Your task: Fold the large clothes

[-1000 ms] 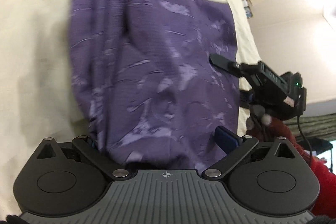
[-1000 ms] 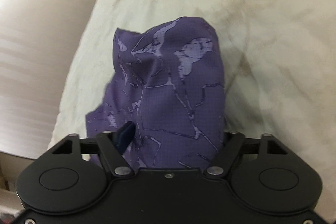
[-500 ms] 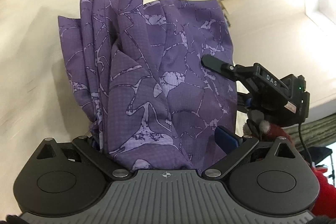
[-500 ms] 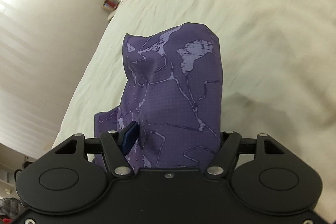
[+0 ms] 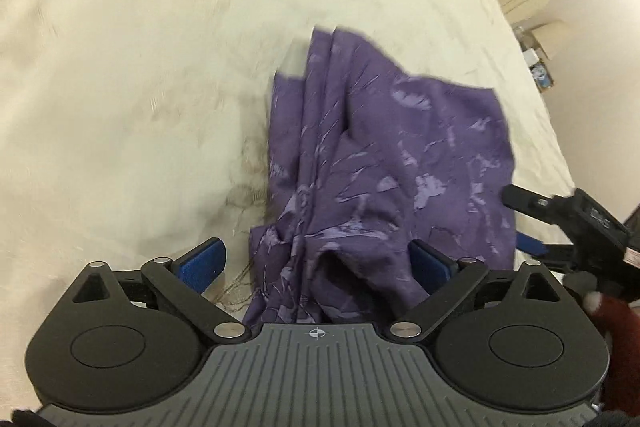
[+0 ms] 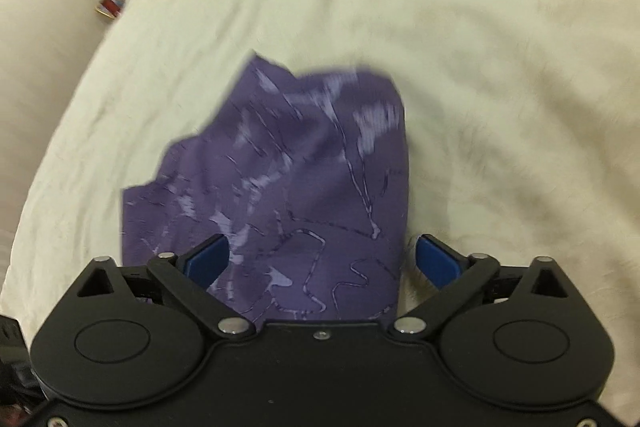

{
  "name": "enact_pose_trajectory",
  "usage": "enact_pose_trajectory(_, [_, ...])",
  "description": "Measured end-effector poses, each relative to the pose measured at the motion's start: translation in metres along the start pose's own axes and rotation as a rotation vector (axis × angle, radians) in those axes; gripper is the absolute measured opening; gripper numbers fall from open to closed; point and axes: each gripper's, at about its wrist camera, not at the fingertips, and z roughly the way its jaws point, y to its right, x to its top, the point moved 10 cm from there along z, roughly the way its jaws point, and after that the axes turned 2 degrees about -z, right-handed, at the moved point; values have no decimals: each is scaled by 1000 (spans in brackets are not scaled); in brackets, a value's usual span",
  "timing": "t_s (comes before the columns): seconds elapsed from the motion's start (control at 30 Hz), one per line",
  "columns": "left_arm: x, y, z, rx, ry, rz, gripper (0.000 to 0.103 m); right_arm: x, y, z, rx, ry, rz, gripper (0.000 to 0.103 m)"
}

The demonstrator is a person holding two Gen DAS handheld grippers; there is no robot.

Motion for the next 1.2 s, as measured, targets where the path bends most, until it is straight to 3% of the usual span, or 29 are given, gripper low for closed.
enact_pose_trajectory(0.13, [4, 27, -45, 64, 109, 119, 98, 5, -15, -43, 10, 132, -68, 103])
enact_pose_trajectory(0.27, [17, 73, -87, 112, 221, 259, 98, -3, -28, -80, -48, 227, -149, 103])
enact_pose_trajectory(0.5, [9, 133, -128, 187, 324, 435, 98, -19, -57, -124, -52, 310, -207, 103])
enact_pose_trajectory(0.67, [-1, 148, -140, 296, 320, 456, 98, -37, -63, -144, -78, 323, -154, 103])
enact_pose_trajectory(0.83, [-17, 141, -154, 323, 278, 439, 98, -56, -68, -166, -87, 344, -114, 103])
enact_pose_trajectory(1.07, [-42, 130, -185, 405, 291, 476, 98, -84, -84, -195, -208, 351, -121, 103])
enact_pose_trajectory(1.2, [-57, 124, -194, 383, 254, 473, 98, -98, -84, -202, -246, 305, -76, 102])
